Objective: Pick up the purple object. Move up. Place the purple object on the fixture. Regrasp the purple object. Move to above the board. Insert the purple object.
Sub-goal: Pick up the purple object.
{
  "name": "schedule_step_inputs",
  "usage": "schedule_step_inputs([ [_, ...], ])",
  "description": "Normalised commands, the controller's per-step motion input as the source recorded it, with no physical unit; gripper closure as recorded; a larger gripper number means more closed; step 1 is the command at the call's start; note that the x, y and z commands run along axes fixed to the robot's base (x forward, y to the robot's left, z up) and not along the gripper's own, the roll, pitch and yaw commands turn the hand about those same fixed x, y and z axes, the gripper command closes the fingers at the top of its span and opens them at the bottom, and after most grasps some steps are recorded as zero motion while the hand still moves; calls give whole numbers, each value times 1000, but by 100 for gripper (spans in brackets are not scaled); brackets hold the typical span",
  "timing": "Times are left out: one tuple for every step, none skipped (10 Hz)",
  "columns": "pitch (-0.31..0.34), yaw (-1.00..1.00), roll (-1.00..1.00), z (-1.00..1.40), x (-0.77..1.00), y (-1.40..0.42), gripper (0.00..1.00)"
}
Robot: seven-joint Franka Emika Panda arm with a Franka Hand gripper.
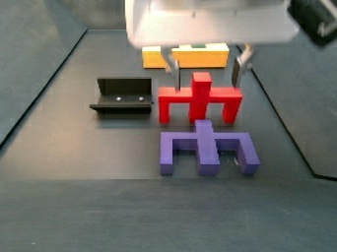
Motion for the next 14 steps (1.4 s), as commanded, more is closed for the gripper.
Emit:
schedule_step_inputs([
  [-114, -343, -203, -703, -40, 120, 0],
  [-161, -129, -224, -629, 0, 0, 0],
  [-171, 0, -223, -560, 0, -74, 0],
  [-167, 3, -220, -577, 0, -37, 0],
  [-169, 77, -174, -640, -111, 0, 0],
  [-197, 77, -166, -614, -114, 0, 0],
  [-207, 3, -149, -631, -91, 0, 0],
  [-200, 0, -149, -606, -46, -49, 0],
  [-173, 0, -141, -563, 0, -20, 0],
  [-144, 0, -160, -574, 0, 0, 0],
  [-129, 0, -157, -531, 0, 0, 0],
  [-120, 0, -139, -500, 0, 0, 0],
  [-114, 0, -149, -437, 0, 0, 0],
  [-100, 0, -133, -477, 0, -71, 0],
])
